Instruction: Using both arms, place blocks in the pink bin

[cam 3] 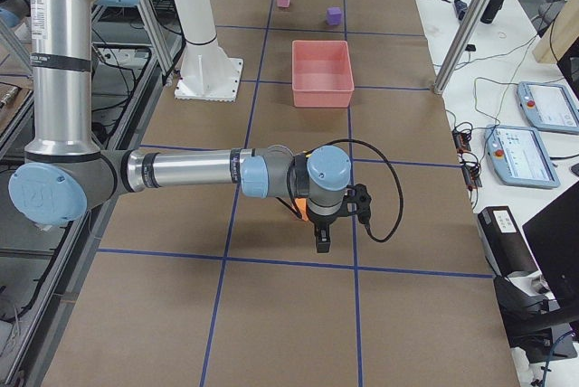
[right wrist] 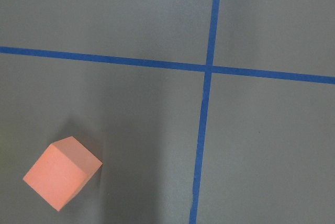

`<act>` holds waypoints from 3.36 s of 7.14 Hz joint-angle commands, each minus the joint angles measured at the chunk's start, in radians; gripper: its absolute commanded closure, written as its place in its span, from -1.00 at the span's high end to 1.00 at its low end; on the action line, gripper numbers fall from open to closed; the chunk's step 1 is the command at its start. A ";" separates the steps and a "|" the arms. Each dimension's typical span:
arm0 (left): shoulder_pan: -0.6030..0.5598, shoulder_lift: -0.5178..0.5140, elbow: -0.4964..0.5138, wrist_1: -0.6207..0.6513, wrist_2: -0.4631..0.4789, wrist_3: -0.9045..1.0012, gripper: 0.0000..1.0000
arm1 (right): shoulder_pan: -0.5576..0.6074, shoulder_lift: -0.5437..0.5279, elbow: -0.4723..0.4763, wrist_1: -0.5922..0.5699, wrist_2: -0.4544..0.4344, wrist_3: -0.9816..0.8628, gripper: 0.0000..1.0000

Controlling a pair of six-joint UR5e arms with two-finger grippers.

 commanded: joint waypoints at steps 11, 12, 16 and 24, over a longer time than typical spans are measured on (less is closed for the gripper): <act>0.613 0.469 -0.048 -0.944 0.465 -0.738 1.00 | 0.001 -0.009 0.015 0.000 -0.002 -0.002 1.00; 0.669 0.466 -0.049 -0.944 0.467 -0.742 1.00 | -0.001 -0.009 0.013 0.002 -0.001 0.000 1.00; 0.740 0.465 -0.057 -0.944 0.467 -0.742 1.00 | -0.001 -0.007 0.008 0.000 -0.001 -0.002 1.00; 0.829 0.462 -0.049 -0.858 0.501 -0.744 -0.22 | -0.001 -0.006 0.004 0.000 0.007 0.001 1.00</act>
